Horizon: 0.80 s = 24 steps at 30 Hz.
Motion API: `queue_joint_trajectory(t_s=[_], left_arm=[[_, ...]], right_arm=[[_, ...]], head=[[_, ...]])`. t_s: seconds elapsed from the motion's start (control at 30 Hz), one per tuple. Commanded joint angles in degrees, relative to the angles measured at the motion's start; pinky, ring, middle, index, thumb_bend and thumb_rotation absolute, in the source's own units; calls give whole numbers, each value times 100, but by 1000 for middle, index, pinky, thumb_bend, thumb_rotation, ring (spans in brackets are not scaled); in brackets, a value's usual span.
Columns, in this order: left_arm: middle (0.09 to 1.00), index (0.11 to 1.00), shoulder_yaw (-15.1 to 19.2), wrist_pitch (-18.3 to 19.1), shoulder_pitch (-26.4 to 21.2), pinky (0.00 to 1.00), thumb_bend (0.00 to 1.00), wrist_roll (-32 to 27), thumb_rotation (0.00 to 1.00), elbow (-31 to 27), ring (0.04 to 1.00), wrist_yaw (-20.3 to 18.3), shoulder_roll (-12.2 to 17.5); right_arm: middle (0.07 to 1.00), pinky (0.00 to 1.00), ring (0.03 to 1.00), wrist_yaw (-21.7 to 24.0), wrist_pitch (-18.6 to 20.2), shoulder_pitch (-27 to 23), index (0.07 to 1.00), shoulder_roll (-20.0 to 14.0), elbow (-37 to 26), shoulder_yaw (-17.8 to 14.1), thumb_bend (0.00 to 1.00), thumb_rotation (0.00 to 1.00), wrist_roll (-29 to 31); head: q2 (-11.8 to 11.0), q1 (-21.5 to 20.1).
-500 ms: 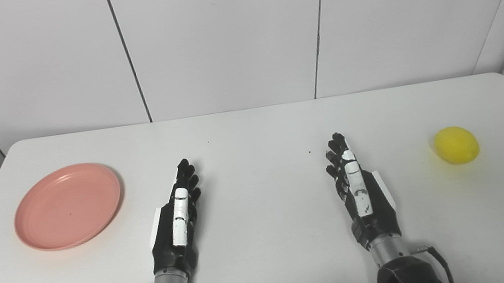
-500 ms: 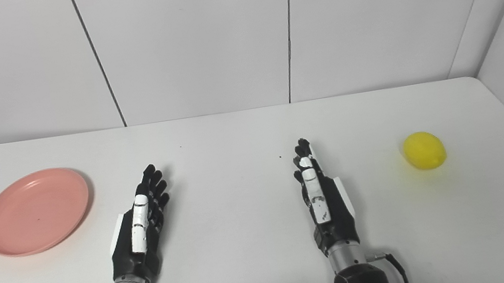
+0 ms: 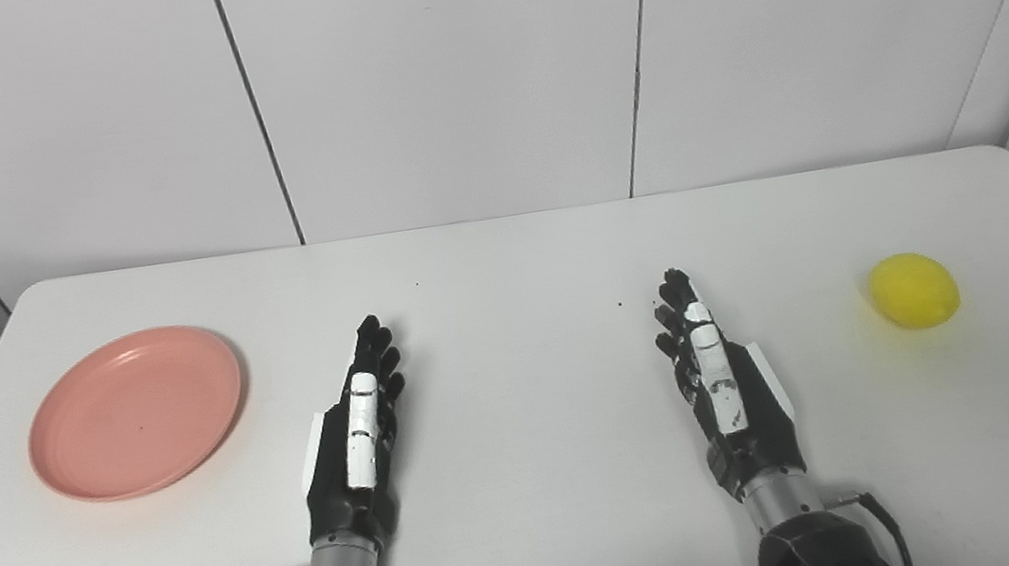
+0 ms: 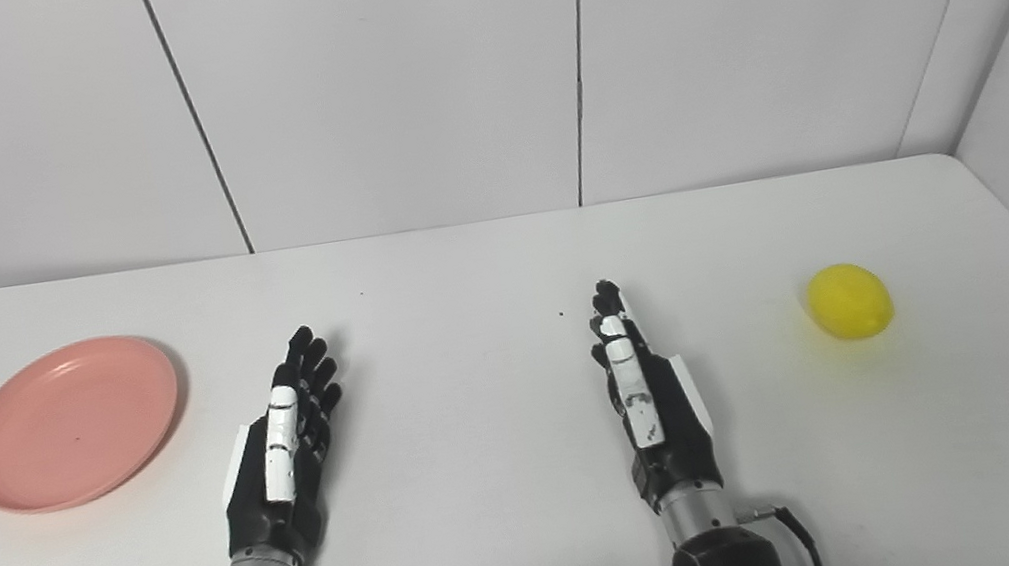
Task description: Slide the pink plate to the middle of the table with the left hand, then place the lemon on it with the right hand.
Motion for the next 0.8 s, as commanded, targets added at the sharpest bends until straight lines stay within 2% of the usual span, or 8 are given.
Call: queue_joint_trajectory(t_s=[0.0, 0.47, 0.77], left_arm=[[1000, 1000, -35, -190, -52, 1000, 594, 41, 1000, 24, 1000, -13, -47], [1000, 1000, -56, -319, -28, 1000, 606, 108, 1000, 80, 1000, -24, -37], [1000, 1000, -95, -413, -10, 1000, 604, 312, 1000, 167, 1000, 88, -93]], right_arm=[[1000, 1000, 1000, 57, -80, -169, 986, 12, -85, -4, 699, 1000, 14], [1000, 1000, 1000, 43, -152, -176, 981, 29, -32, -28, 707, 1000, -30], [1000, 1000, 1000, 97, -118, -114, 980, -43, -93, -49, 695, 1000, 26]], head=[[-13, 5], [-29, 34], [-130, 475]])
